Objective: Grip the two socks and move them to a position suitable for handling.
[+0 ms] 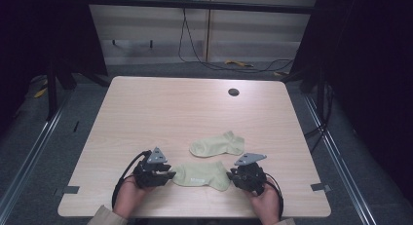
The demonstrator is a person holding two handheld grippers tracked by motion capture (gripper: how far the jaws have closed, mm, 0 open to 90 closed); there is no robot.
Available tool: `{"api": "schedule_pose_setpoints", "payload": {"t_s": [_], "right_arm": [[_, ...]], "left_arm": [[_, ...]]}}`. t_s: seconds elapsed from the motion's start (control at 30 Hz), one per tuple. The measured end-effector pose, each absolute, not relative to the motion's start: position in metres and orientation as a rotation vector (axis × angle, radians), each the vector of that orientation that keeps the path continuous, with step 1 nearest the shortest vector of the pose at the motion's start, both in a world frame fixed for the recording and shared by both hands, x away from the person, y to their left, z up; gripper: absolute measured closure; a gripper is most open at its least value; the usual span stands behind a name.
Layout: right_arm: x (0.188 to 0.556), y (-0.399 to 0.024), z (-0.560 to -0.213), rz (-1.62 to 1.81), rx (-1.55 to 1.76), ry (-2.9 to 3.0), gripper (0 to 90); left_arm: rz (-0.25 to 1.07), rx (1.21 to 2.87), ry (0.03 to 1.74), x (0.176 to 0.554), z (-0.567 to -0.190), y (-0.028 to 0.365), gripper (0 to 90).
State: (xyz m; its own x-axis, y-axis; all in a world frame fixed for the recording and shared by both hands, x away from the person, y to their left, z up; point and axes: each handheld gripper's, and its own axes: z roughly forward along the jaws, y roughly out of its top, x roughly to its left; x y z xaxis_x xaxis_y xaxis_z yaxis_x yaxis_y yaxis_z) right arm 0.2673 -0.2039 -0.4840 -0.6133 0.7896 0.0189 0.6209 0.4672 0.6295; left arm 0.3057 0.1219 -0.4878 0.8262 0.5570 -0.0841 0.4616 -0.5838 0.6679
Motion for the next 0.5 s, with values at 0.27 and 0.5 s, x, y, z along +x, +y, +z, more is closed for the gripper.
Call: {"api": "schedule_pose_setpoints", "payload": {"t_s": [0.27,0.5], "right_arm": [[0.2684,-0.2020,-0.4828,0.863,1.200,2.463,85.9],[0.2699,-0.2032,-0.4832,0.869,1.208,2.469,86.5]], "left_arm": [[0.153,2.284,0.740,0.3041,-0.4879,0.1230,65.3],[0.148,2.318,0.733,0.3049,-0.4913,0.1205,70.0]]}}
